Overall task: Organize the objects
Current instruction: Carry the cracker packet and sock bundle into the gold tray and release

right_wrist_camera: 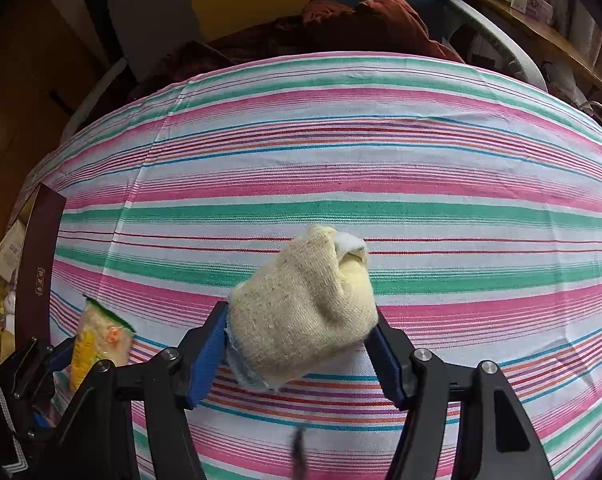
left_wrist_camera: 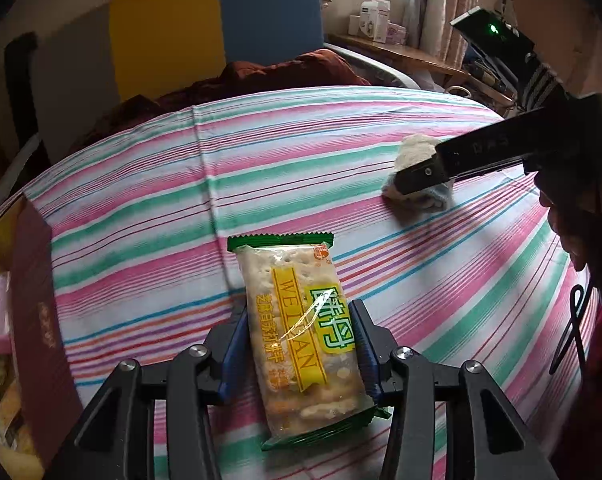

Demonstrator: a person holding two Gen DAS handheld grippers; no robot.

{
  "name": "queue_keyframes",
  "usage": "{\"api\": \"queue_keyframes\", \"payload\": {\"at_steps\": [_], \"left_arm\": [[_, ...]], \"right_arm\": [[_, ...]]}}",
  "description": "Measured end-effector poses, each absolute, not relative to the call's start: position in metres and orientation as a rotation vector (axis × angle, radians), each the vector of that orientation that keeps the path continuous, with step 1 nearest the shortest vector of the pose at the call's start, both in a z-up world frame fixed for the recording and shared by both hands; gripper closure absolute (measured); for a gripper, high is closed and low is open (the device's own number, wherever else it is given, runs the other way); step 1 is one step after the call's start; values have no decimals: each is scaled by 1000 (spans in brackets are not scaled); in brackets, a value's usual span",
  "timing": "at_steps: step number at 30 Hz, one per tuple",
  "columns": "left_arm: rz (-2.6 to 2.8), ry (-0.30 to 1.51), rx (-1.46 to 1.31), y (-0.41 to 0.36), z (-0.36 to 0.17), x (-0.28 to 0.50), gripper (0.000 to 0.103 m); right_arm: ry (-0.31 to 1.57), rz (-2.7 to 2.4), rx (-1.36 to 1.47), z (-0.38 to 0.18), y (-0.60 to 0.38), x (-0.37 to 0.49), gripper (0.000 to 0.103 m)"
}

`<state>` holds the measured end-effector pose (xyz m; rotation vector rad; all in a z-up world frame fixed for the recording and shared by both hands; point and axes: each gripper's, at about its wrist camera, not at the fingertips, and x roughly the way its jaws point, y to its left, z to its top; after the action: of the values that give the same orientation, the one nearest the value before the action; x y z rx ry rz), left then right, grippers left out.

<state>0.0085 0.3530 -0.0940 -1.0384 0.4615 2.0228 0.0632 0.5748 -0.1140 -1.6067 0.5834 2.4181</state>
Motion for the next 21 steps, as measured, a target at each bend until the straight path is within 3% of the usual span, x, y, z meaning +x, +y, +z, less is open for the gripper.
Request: {"api": "queue_keyframes", "payload": {"at_steps": [13,21], "left_arm": [[2102,432,-922,318,-52,18,55],[2151,405,-883,289,-28,18,55]], "right_arm": [[571,2403,-1598,-115,573,63,37],[463,2369,-1626,-117,561,59,37]]}}
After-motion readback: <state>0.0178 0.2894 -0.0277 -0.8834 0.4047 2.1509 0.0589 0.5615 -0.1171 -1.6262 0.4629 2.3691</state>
